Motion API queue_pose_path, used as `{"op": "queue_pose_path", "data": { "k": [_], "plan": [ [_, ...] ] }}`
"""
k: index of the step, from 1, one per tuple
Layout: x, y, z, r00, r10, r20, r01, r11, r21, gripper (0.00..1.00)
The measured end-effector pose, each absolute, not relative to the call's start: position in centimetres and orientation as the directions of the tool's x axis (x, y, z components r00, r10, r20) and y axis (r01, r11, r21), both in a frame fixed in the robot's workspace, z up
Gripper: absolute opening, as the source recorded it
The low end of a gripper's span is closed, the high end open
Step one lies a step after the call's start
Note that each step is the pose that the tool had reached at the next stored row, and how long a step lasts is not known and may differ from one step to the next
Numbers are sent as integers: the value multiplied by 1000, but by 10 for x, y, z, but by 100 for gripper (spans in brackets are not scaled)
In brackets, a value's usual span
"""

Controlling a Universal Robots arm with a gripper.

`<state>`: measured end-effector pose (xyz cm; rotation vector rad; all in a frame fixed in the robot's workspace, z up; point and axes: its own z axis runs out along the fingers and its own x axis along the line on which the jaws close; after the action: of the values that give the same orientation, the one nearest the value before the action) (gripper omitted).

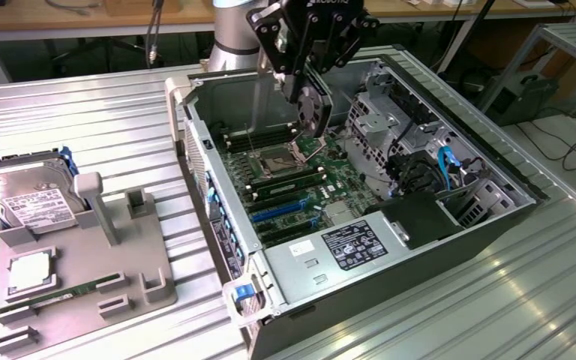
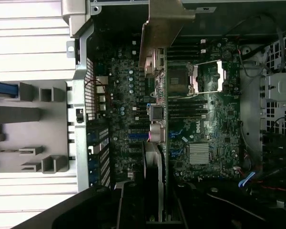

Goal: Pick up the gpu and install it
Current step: 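Pick up the gpu and move the gpu toward the slot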

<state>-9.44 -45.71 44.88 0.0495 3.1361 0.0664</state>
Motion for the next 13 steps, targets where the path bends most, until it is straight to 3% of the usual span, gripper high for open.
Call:
{"op": "queue_pose_path", "data": {
  "k": [13],
  "plan": [
    [-65,-457,446,-1000,30,-5,30,999,42,28]
  ]
}}
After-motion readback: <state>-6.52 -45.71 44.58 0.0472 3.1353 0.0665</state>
